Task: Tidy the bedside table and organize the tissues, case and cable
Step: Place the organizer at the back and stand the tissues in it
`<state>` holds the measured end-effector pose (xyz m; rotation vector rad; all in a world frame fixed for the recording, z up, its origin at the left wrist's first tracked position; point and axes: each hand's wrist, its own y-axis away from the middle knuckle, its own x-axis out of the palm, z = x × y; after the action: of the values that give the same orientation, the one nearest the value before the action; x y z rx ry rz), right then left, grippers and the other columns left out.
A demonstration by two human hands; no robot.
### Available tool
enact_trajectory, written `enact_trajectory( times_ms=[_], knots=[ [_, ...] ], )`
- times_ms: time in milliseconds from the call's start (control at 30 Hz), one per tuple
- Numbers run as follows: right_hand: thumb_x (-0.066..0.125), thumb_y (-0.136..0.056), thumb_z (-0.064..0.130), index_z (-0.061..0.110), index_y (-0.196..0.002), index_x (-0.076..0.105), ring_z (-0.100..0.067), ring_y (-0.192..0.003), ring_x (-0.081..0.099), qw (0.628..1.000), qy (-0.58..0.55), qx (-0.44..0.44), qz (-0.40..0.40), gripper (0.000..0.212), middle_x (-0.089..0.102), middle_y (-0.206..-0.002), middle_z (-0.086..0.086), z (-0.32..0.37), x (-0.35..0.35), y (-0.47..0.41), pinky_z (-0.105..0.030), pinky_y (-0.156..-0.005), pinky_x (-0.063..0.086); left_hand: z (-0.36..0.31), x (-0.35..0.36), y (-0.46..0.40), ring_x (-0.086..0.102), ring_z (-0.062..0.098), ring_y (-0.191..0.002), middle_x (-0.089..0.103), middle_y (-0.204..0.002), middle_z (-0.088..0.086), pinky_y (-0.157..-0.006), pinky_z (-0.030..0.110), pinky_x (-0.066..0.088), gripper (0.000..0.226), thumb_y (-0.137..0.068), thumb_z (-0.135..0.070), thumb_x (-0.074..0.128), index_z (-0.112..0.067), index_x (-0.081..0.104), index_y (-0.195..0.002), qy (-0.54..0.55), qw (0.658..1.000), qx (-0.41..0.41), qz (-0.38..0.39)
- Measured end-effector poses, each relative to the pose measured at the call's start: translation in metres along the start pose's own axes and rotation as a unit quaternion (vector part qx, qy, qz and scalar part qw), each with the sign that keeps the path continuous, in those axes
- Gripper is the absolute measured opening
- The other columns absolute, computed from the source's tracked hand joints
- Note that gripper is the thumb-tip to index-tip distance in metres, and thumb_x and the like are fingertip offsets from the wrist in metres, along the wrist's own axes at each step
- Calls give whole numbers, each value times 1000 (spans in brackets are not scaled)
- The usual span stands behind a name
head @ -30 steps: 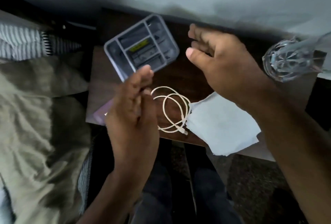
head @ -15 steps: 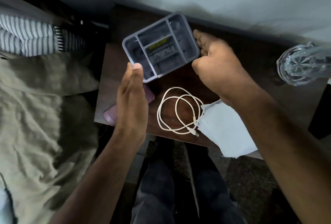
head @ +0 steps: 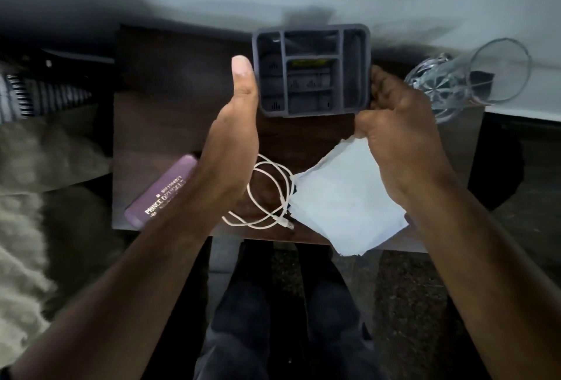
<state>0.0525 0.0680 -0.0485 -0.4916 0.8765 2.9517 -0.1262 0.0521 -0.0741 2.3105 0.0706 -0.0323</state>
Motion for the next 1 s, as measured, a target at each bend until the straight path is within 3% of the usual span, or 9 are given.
enact_trajectory(
  times_ms=[133,267,333,400,467,567,733,900,1000],
  knots=[
    [41,-72,-23,24,-99,70,-6,-87,69,998,-56,26,0,61,75,-90,9,-4,-15,-2,-13,-65,49,-6,14,-9,36,6,-147,44,-157,-14,-126,42,16,120,-53,-101,19,-35,42,-151,-20,1000,15,19],
    [40,-73,-26,20,-94,70,-7,-79,67,994,-99,35,0,59,74,-85,6,-8,-24,-6,-9,-54,45,-10,23,-14,42,7,-143,52,-153,-13,-126,43,18,135,-37,-110,26,-35,49,-146,-40,999,30,13],
    [40,-72,-25,16,-97,70,-9,-78,65,994,-102,35,5,57,73,-86,3,-10,-27,-9,-9,-53,43,-13,26,-16,49,6,-138,61,-142,-15,-125,42,21,107,-49,-106,25,-46,64,-128,-36,999,33,18],
    [39,-71,-25,12,-99,70,-6,-72,62,994,-102,37,11,55,71,-84,3,-13,-29,-11,-9,-52,42,-17,29,-15,55,2,-130,68,-122,-23,-124,38,24,72,-62,-95,22,-55,72,-96,-37,998,45,26],
    [39,-72,-23,14,-100,70,-4,-71,61,995,-93,45,14,56,72,-86,4,-15,-31,-13,-9,-50,41,-18,31,-14,59,-7,-121,71,-108,-29,-123,33,26,64,-77,-85,16,-56,73,-86,-34,997,65,40],
    [38,-74,-24,14,-109,70,-9,-88,69,991,-118,66,12,60,75,-95,4,-19,-34,-16,-10,-60,46,-17,33,-14,61,-14,-109,72,-96,-35,-123,31,26,63,-82,-78,12,-59,73,-80,-38,996,73,46],
    [39,-74,-23,6,-128,65,-18,-109,71,990,-118,74,4,66,74,-115,-5,-23,-34,-21,-22,-84,52,-20,33,-17,62,-11,-112,74,-99,-31,-122,32,27,63,-73,-84,17,-59,75,-80,-44,996,65,36],
    [40,-77,-21,7,-128,65,-7,-84,67,990,-120,76,8,63,75,-111,-3,-24,-34,-23,-6,-56,44,-15,32,-17,65,-10,-110,75,-100,-28,-116,26,35,67,-91,-73,14,-45,75,-89,-25,996,79,21],
    [43,-80,-19,6,-130,64,-7,-86,66,990,-119,78,14,60,74,-115,-2,-24,-31,-23,-6,-55,43,-16,31,-15,67,-9,-107,77,-99,-25,-100,15,41,66,-101,-64,11,-39,72,-96,-11,996,88,11]
  ],
)
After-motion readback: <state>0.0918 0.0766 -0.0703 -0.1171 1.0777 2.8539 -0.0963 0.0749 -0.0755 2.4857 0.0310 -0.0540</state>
